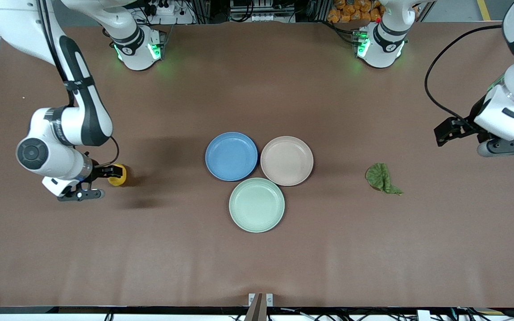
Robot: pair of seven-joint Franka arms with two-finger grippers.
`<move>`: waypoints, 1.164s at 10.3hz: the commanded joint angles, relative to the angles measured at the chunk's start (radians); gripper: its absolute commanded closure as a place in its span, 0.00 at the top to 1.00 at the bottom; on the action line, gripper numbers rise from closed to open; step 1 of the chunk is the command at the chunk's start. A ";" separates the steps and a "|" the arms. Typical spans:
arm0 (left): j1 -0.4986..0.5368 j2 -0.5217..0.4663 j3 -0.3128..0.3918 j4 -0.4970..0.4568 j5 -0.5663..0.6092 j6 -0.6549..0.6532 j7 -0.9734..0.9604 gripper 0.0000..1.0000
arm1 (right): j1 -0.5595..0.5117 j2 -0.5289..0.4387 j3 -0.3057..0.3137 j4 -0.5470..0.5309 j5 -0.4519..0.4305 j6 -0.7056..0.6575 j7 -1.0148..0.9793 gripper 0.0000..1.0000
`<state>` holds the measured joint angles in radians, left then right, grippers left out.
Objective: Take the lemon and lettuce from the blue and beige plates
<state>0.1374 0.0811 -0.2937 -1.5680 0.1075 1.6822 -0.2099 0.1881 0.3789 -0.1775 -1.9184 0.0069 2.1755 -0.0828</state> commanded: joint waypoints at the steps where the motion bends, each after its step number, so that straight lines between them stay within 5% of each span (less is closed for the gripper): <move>1: -0.053 -0.044 0.071 -0.015 -0.061 -0.010 0.037 1.00 | -0.009 -0.076 0.013 -0.007 0.004 -0.055 -0.003 1.00; 5: -0.064 -0.061 0.080 -0.015 -0.068 -0.015 0.067 1.00 | -0.053 -0.165 0.047 0.164 0.005 -0.361 -0.003 1.00; 12: -0.059 -0.061 0.082 0.029 -0.103 -0.058 0.067 1.00 | -0.124 -0.247 0.098 0.429 0.008 -0.655 -0.005 1.00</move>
<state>0.0810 0.0286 -0.2214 -1.5497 0.0399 1.6540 -0.1734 0.0875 0.1253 -0.1016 -1.5459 0.0076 1.5694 -0.0828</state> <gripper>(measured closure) 0.000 0.000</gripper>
